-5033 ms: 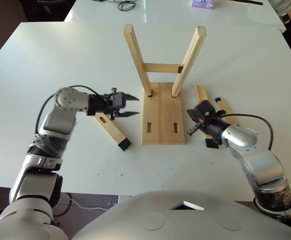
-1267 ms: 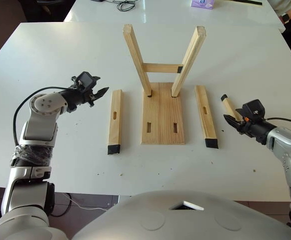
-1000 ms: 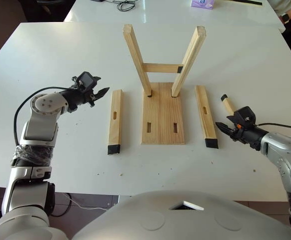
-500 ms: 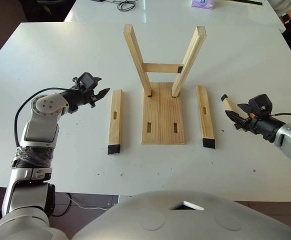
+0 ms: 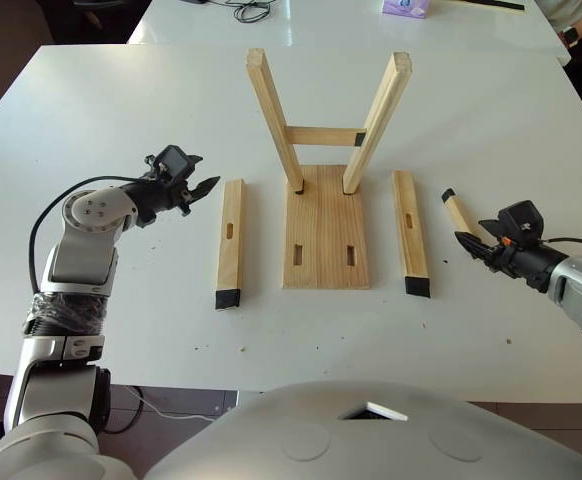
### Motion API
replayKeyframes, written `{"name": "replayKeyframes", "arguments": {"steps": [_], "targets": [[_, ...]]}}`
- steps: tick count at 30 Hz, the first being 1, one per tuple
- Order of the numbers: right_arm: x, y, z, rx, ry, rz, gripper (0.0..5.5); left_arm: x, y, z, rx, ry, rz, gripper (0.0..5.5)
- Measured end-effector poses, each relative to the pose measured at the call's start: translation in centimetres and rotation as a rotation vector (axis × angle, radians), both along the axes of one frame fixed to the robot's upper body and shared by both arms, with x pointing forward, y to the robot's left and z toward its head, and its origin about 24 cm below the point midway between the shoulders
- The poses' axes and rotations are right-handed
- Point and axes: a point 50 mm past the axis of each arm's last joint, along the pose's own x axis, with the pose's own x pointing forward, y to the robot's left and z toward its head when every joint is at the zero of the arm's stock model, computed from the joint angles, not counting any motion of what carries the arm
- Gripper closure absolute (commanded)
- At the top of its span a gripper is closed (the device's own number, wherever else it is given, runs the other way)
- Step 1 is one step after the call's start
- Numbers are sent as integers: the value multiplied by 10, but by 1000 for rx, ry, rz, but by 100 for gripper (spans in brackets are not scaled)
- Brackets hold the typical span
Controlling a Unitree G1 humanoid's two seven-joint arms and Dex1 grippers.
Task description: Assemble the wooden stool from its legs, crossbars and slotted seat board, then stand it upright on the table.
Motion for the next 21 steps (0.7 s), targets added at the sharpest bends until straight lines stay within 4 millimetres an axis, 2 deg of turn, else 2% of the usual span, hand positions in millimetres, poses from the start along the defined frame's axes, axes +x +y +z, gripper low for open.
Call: {"name": "replayKeyframes", "arguments": {"steps": [7, 21], "targets": [[-10, -7, -15, -6, 58, -28, 290, 0, 1, -1, -1, 5, 3, 311], [-11, -9, -24, 16, 70, -50, 495, 2, 0, 0, 0, 9, -8, 311]]}}
